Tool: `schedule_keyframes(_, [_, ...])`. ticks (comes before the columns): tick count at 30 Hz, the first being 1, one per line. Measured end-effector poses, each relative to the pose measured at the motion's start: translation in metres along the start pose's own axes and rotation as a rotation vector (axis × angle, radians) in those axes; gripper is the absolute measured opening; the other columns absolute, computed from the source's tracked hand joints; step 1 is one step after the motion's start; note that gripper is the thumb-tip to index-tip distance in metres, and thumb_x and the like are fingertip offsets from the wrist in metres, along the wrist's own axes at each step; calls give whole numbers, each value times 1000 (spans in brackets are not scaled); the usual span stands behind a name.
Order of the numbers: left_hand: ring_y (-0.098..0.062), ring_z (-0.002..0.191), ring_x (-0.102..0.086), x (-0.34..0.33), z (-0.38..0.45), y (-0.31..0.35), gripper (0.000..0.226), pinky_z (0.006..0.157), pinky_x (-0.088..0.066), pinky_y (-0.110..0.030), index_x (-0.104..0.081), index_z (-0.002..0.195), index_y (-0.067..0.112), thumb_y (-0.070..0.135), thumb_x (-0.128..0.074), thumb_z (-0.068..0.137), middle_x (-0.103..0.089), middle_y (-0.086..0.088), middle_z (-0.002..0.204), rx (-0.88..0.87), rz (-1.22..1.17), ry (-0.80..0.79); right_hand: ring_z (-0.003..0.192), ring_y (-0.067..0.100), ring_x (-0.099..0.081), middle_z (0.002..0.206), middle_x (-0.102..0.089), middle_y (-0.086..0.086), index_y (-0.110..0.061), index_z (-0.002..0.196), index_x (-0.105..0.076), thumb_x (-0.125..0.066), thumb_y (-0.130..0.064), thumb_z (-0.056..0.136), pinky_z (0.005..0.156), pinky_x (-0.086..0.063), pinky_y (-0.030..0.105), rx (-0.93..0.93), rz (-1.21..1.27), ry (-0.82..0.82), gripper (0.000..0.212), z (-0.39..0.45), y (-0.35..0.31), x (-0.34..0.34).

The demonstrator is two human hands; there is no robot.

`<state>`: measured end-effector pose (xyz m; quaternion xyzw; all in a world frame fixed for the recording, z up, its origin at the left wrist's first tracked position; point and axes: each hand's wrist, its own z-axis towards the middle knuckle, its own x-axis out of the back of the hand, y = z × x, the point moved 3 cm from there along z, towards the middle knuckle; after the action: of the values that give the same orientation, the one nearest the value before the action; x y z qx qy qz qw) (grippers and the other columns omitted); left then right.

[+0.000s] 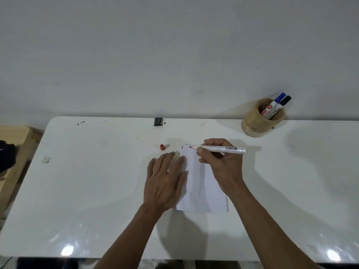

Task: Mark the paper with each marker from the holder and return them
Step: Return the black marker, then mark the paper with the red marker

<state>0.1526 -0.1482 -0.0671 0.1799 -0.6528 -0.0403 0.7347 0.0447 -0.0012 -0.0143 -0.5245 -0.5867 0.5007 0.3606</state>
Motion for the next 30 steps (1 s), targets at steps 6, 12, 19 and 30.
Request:
schedule_keyframes(6, [-31, 133, -47, -7, 0, -8, 48, 112, -33, -50, -50, 141, 25, 46, -37, 100, -53, -8, 144, 33, 74, -43, 73, 30, -76, 83, -79, 3, -13, 80, -73, -85, 1, 77, 71, -64, 45, 52, -139, -8, 19, 18, 25, -14])
schedule_keyframes(12, [-31, 132, -49, -11, 2, -9, 47, 110, -36, -51, -56, 136, 25, 47, -47, 96, -55, -10, 142, 35, 69, -13, 70, 42, -73, 77, -77, 16, -6, 73, -69, -86, -5, 75, 63, -59, 59, 127, -259, -11, 18, 39, 42, -15])
schedule_keyframes(19, [-31, 132, -47, -12, 3, -9, 44, 111, -36, -51, -58, 135, 26, 44, -47, 95, -55, -9, 142, 41, 70, 2, 70, 39, -74, 74, -76, 17, -5, 70, -65, -86, -8, 77, 63, -59, 55, 129, -306, -22, 22, 48, 51, -17])
schedule_keyframes(30, [-33, 131, -48, -10, 4, -8, 44, 109, -37, -52, -59, 134, 23, 39, -44, 97, -56, -11, 141, 19, 72, 44, 72, 35, -76, 75, -77, 11, -4, 70, -66, -86, -10, 76, 64, -60, 51, 145, -353, -6, 23, 49, 55, -16])
